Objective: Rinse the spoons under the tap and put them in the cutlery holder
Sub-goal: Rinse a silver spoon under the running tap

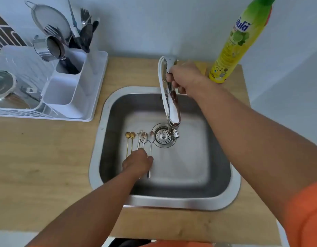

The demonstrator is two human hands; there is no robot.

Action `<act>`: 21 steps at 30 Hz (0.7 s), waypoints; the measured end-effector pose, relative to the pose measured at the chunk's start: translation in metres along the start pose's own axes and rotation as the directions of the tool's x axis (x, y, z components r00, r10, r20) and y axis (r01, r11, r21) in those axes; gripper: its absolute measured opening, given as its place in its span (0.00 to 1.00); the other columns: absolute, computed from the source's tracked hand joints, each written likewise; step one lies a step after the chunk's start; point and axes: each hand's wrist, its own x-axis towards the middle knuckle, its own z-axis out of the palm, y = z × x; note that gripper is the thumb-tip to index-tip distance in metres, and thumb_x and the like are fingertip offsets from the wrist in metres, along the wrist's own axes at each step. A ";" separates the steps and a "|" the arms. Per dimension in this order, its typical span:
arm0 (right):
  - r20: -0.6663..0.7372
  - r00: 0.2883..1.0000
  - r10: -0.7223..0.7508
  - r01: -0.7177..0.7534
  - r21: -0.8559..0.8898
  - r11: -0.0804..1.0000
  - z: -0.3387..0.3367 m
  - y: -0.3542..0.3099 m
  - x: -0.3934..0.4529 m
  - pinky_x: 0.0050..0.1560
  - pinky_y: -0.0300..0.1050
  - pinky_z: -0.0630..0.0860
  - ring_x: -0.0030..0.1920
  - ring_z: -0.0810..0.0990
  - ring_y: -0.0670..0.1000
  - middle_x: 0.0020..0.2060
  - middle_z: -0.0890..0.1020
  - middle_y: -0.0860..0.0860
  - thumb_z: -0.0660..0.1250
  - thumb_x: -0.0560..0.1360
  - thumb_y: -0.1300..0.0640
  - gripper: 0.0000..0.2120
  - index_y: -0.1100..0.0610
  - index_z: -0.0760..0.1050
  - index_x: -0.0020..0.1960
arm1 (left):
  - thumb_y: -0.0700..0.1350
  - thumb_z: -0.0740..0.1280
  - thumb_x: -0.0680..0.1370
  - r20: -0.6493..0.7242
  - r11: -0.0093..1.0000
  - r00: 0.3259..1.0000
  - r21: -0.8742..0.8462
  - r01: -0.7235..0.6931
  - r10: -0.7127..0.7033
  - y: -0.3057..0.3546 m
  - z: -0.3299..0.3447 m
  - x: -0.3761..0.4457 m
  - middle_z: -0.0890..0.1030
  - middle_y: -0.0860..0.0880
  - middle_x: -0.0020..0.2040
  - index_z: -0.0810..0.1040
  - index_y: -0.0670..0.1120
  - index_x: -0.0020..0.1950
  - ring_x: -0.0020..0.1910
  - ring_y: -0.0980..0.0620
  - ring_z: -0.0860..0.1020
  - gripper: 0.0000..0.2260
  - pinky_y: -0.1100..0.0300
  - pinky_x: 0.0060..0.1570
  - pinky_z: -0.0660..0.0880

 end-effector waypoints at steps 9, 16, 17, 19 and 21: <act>-0.007 1.000 0.020 -0.020 0.022 1.000 -0.004 -0.010 -0.008 0.24 0.36 0.58 0.26 0.67 0.46 0.34 0.78 0.51 0.58 0.78 0.62 0.09 0.56 0.76 0.45 | 0.52 0.62 0.78 -0.086 0.994 0.996 0.111 0.001 0.009 0.015 0.008 0.011 0.82 0.48 0.49 0.79 0.48 0.48 0.42 0.46 0.76 0.10 0.55 0.42 0.71; -0.057 0.997 -0.053 0.056 0.056 0.997 -0.011 -0.010 -0.005 0.24 0.33 0.59 0.22 0.69 0.48 0.30 0.79 0.51 0.61 0.77 0.57 0.11 0.55 0.76 0.37 | 0.51 0.63 0.78 -0.083 0.997 0.996 0.059 0.040 -0.035 0.013 0.014 0.014 0.82 0.47 0.46 0.79 0.47 0.44 0.41 0.45 0.77 0.10 0.56 0.41 0.71; -0.083 0.995 -0.059 0.065 0.070 0.995 -0.014 -0.005 -0.005 0.24 0.32 0.59 0.22 0.70 0.48 0.30 0.79 0.50 0.61 0.77 0.55 0.11 0.54 0.76 0.37 | 0.51 0.64 0.77 -0.070 0.998 0.997 0.050 0.044 -0.040 0.013 0.015 0.015 0.81 0.48 0.44 0.79 0.47 0.43 0.40 0.45 0.77 0.09 0.56 0.41 0.71; -0.177 0.982 -0.061 0.076 0.082 0.994 -0.022 0.016 -0.006 0.21 0.31 0.61 0.20 0.71 0.46 0.30 0.80 0.48 0.61 0.77 0.53 0.11 0.53 0.77 0.38 | 0.50 0.64 0.76 -0.035 0.998 0.998 0.045 0.045 -0.043 0.014 0.016 0.015 0.78 0.49 0.41 0.77 0.48 0.41 0.40 0.45 0.77 0.08 0.57 0.39 0.70; -0.269 0.962 -0.040 0.072 0.113 0.991 -0.030 0.050 -0.014 0.21 0.31 0.61 0.20 0.71 0.45 0.30 0.80 0.47 0.61 0.77 0.52 0.10 0.53 0.76 0.40 | 0.50 0.64 0.76 -0.005 0.997 1.000 0.070 0.030 -0.030 0.015 0.017 0.014 0.76 0.50 0.40 0.73 0.48 0.38 0.40 0.45 0.76 0.09 0.57 0.39 0.68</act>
